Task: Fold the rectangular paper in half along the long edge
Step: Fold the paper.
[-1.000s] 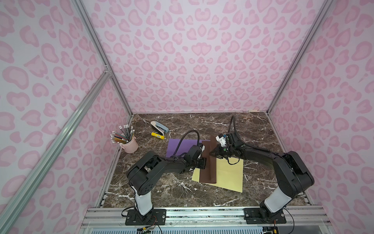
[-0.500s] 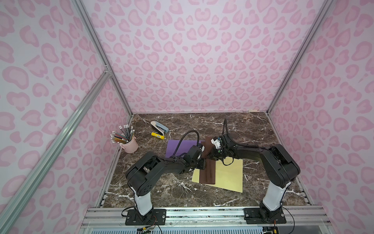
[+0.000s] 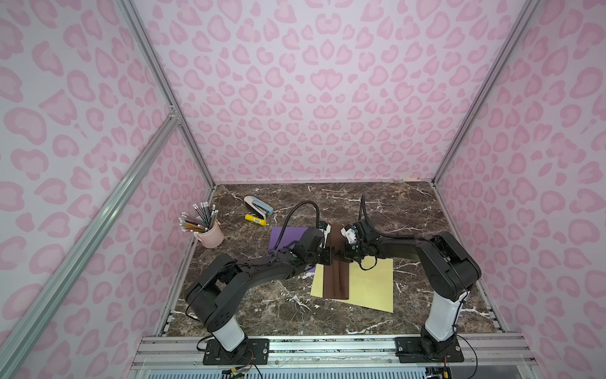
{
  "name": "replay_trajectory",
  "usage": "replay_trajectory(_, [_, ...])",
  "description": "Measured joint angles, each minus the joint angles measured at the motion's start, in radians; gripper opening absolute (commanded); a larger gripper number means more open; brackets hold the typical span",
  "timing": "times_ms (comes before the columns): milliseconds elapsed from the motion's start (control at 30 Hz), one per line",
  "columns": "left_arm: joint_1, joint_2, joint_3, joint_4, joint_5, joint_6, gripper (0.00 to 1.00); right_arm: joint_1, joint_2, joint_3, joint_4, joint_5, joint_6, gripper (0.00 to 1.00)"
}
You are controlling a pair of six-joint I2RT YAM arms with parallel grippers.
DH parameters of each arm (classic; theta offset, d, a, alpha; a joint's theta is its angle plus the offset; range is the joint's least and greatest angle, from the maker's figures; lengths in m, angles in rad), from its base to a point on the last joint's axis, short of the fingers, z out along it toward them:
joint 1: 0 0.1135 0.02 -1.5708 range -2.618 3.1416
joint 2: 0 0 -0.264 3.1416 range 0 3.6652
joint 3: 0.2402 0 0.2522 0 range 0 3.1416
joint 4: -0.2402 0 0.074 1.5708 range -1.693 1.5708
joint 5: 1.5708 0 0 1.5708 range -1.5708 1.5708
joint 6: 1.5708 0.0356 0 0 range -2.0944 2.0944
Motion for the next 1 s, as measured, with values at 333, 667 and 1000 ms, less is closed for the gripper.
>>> replay_trajectory(333, [0.05,-0.027,-0.056,-0.037,-0.026,-0.01,0.04,0.024,0.022,0.026,-0.003,0.004,-0.008,0.32])
replay_trajectory(667, [0.071,-0.03,-0.055,-0.043,-0.027,-0.011,0.04,0.032,0.017,0.027,0.011,-0.003,-0.008,0.34])
replay_trajectory(1000, [0.071,0.005,-0.001,-0.051,-0.007,0.003,0.04,0.033,-0.042,0.016,-0.03,0.014,-0.026,0.21])
